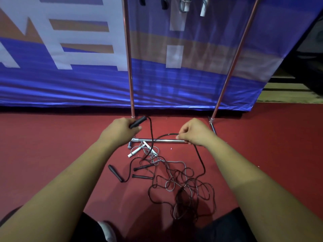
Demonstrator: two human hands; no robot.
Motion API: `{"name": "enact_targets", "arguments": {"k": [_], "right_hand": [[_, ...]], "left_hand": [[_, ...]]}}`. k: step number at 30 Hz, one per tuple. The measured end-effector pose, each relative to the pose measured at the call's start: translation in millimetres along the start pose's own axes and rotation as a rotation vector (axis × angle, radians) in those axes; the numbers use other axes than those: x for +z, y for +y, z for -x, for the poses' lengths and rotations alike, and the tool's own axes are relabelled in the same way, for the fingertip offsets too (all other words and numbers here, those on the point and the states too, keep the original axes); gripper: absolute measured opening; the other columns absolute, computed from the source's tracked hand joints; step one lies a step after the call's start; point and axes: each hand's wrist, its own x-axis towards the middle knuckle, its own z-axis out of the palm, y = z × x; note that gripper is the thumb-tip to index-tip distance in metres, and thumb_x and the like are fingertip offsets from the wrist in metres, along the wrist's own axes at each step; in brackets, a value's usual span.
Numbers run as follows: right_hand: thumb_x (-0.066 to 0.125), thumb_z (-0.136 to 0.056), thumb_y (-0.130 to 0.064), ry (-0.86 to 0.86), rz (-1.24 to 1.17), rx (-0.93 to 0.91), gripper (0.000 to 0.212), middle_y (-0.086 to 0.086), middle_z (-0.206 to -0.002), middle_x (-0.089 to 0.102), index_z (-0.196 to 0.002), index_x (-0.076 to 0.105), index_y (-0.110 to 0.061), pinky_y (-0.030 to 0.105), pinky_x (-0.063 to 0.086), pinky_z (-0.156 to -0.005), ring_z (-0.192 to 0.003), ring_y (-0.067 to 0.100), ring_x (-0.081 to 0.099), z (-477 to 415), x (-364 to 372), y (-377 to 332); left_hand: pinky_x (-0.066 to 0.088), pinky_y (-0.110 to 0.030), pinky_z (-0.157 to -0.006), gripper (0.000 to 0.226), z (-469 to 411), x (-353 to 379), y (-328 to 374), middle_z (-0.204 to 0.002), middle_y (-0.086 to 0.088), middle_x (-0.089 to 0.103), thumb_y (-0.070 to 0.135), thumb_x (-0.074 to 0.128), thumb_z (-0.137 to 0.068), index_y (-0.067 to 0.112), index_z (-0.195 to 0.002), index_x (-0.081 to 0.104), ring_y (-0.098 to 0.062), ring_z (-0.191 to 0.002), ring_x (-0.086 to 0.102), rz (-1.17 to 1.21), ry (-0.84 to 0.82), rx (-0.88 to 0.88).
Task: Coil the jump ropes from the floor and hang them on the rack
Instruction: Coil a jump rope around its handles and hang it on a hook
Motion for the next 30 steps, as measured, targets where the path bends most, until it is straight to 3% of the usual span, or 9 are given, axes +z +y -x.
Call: {"name": "enact_targets", "arguments": {"k": [3, 6, 11, 14, 16, 20, 24, 27, 30], "right_hand": [[0.082, -0.077, -0.019, 0.004, 0.056, 0.02, 0.017, -0.002, -0.048, 0.059, -0.065, 0.072, -0.011, 0.017, 0.04, -0.049, -0.042, 0.01, 0.052, 1.6, -1.1, 8.1], [0.083, -0.076, -0.021, -0.047, -0.037, -0.045, 0.017, -0.002, -0.049, 0.06, -0.068, 0.072, -0.011, 0.021, 0.041, -0.052, -0.044, 0.01, 0.052, 5.2, 3.9, 2.0], [0.08, -0.08, -0.015, -0.058, -0.287, -0.209, 0.013, 0.008, -0.059, 0.065, -0.077, 0.074, -0.004, 0.023, 0.044, -0.057, -0.054, 0.012, 0.056, 14.2, 8.4, -24.8], [0.079, -0.081, -0.016, -0.055, -0.338, -0.231, 0.015, 0.009, -0.063, 0.066, -0.078, 0.073, -0.003, 0.027, 0.042, -0.061, -0.059, 0.014, 0.055, 14.9, 4.3, -26.1], [0.077, -0.083, -0.019, -0.126, -0.297, -0.22, 0.015, 0.004, -0.066, 0.068, -0.076, 0.071, -0.007, 0.025, 0.042, -0.064, -0.062, 0.011, 0.055, 13.2, 2.1, -20.9], [0.075, -0.085, -0.021, -0.328, -0.027, -0.099, 0.019, -0.008, -0.061, 0.067, -0.074, 0.068, -0.006, 0.022, 0.042, -0.064, -0.058, 0.004, 0.054, 3.6, -5.5, 12.4], [0.078, -0.082, -0.014, -0.377, 0.053, 0.106, 0.012, 0.003, -0.073, 0.075, -0.071, 0.073, -0.012, 0.03, 0.043, -0.077, -0.072, 0.015, 0.064, -3.2, -15.2, 55.9], [0.078, -0.081, -0.014, -0.219, -0.038, 0.092, 0.011, 0.002, -0.071, 0.075, -0.07, 0.077, -0.014, 0.026, 0.043, -0.069, -0.064, 0.01, 0.06, -4.3, -21.3, 53.6], [0.075, -0.085, -0.01, -0.254, -0.167, 0.019, 0.006, 0.003, -0.065, 0.072, -0.083, 0.076, -0.005, 0.02, 0.049, -0.059, -0.057, 0.009, 0.064, -0.5, -13.8, 28.6]], "left_hand": [[0.049, -0.023, -0.05, 0.009, 0.9, -2.3, 2.9, -0.08, 0.0, 0.075, 0.027, 0.063, -0.096, 0.019, -0.098, 0.066, -0.014, -0.055, 0.063, 0.381, 0.033, -0.087], [0.044, -0.023, -0.046, 0.01, 10.3, 6.1, 18.4, -0.09, -0.002, 0.077, 0.021, 0.068, -0.094, 0.017, -0.103, 0.067, -0.015, -0.054, 0.061, 0.706, -0.139, -0.08], [0.045, -0.016, -0.054, 0.01, 17.5, 18.4, 41.9, -0.07, 0.006, 0.065, 0.022, 0.07, -0.092, 0.021, -0.102, 0.071, -0.012, -0.059, 0.062, 0.67, -0.223, 0.084], [0.04, -0.024, -0.053, 0.015, 16.3, 15.1, 42.3, -0.058, 0.006, 0.055, 0.031, 0.072, -0.09, 0.021, -0.08, 0.067, -0.012, -0.051, 0.049, 0.571, -0.255, 0.105], [0.035, -0.027, -0.052, 0.017, 14.2, 11.0, 42.5, -0.059, 0.0, 0.046, 0.03, 0.073, -0.089, 0.022, -0.076, 0.064, -0.015, -0.051, 0.042, 0.652, -0.162, 0.057], [0.027, -0.02, -0.04, 0.02, 4.0, -14.7, 36.7, -0.055, 0.003, 0.044, 0.013, 0.063, -0.094, 0.018, -0.077, 0.054, -0.012, -0.045, 0.034, 1.158, 0.118, -0.112], [0.037, -0.022, -0.046, 0.009, -4.9, -27.1, 2.9, -0.071, -0.001, 0.061, 0.019, 0.068, -0.091, 0.019, -0.083, 0.066, -0.016, -0.053, 0.047, 0.914, 0.222, -0.21], [0.043, -0.025, -0.054, 0.012, -6.8, -17.7, -5.5, -0.09, -0.006, 0.068, 0.018, 0.068, -0.091, 0.019, -0.102, 0.072, -0.021, -0.068, 0.06, 0.755, 0.287, -0.323], [0.043, -0.021, -0.047, 0.011, -6.1, -10.6, 7.3, -0.091, -0.007, 0.069, 0.016, 0.067, -0.091, 0.017, -0.1, 0.073, -0.022, -0.063, 0.064, 0.756, 0.226, -0.234]]}}
